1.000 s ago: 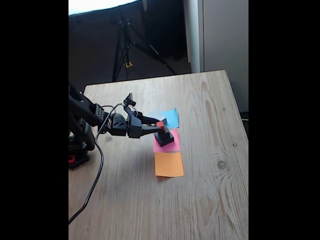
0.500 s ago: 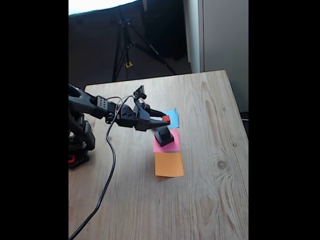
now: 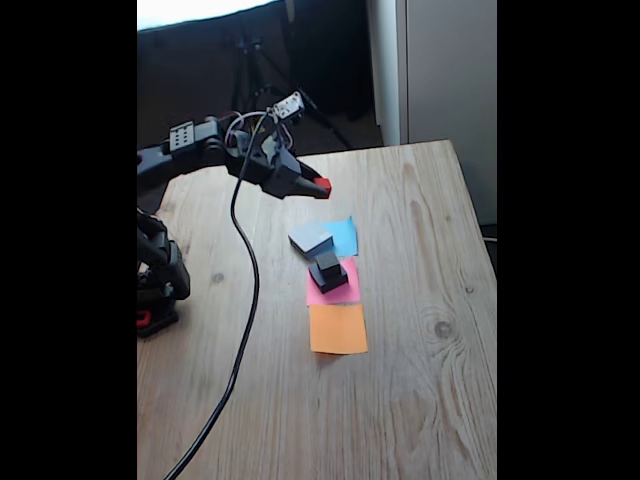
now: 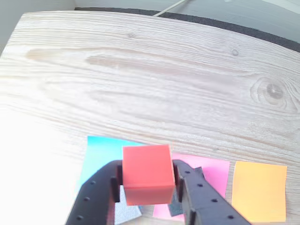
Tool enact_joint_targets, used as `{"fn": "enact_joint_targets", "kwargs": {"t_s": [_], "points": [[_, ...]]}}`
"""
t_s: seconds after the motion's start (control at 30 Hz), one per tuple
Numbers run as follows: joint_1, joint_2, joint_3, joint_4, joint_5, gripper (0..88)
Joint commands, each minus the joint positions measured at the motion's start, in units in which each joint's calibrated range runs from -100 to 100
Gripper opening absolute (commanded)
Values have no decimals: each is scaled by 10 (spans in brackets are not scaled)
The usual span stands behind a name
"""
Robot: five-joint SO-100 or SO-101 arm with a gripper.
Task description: Tower of hanoi
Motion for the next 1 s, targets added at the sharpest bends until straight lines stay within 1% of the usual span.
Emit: {"fn": "enact_joint_targets", "kwargs": {"t_s": [0.0,0.03,0.13,0.3,0.47,0.6,0.67,0.9,0.97], "points": [[-30,-42,-142,130,8,21],[-36,-47,-160,152,18,21],[-56,-54,-226,217,27,21],[-85,-66,-294,294,27,21],[-100,-80,-285,317,22,20],[-105,-102,-184,274,28,17],[-104,-119,-108,239,52,17],[-106,-212,178,43,129,18],[-108,-240,263,-22,134,17]]}}
